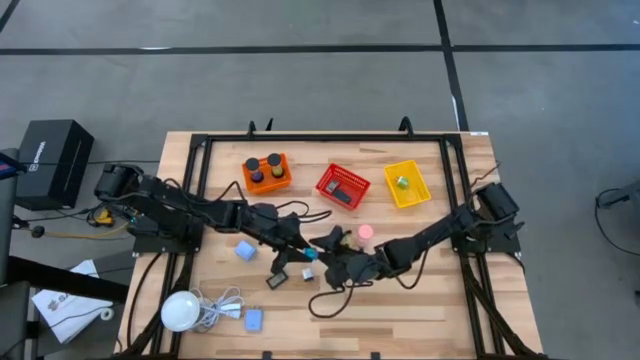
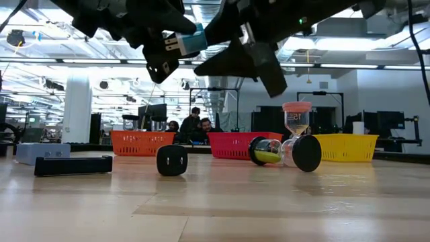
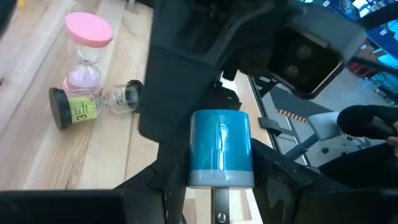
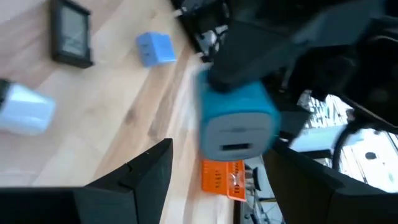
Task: Pick & Place Office items
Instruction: Put the blue charger adapter into the yellow bin
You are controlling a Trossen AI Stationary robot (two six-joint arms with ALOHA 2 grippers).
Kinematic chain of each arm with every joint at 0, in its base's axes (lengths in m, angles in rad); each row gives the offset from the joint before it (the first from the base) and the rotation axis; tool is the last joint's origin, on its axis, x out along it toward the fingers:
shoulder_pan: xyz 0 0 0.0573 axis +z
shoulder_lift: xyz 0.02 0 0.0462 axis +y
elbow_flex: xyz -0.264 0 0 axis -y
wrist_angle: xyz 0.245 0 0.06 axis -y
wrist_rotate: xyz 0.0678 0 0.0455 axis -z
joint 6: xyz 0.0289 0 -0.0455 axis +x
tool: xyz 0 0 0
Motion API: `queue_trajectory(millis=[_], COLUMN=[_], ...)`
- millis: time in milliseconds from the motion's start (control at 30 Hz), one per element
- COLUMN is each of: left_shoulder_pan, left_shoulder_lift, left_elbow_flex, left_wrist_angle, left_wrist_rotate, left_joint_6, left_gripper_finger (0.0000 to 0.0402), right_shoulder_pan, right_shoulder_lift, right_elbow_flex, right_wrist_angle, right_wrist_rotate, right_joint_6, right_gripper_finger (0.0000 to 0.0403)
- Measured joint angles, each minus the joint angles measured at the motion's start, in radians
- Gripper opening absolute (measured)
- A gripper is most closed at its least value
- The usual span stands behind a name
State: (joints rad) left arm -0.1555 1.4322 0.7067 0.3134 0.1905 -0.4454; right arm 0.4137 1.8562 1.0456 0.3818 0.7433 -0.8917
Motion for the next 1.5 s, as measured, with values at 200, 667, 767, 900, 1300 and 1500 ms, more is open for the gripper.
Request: queue_trajectory(millis=[200,667,767,900,1300,1500], left_shoulder_pan=[0.006,0.009,0.009,0.009,0.01,0.011], left_shoulder_lift=[0.0,-0.001,-0.001,-0.001,-0.001,-0.002], left_elbow_flex=[0.0,0.0,0.0,0.0,0.0,0.0], left_wrist_angle=[-0.003,0.005,0.01,0.01,0.018,0.021], left_wrist_rotate=[0.001,0.053,0.054,0.064,0.09,0.09], left_joint_6=[0.025,0.049,0.049,0.057,0.049,0.047], left_gripper_finger=[0.0145,0.0145,0.0145,0.0145,0.0145,0.0145], right_shoulder_pan=[0.025,0.018,0.005,-0.01,-0.028,-0.028], right_shoulder_lift=[-0.034,-0.042,-0.042,-0.042,-0.042,-0.042], right_elbow_flex=[0.001,0.001,0.001,0.001,0.0,-0.001], right_wrist_angle=[0.0,0.01,0.018,0.018,0.031,0.04], right_wrist_rotate=[0.018,-0.042,-0.118,-0.178,-0.22,-0.223], right_joint_6=[0.0,0.034,0.041,0.07,0.069,0.072], right_gripper_finger=[0.024,0.024,0.0239,0.0222,0.0126,0.0152])
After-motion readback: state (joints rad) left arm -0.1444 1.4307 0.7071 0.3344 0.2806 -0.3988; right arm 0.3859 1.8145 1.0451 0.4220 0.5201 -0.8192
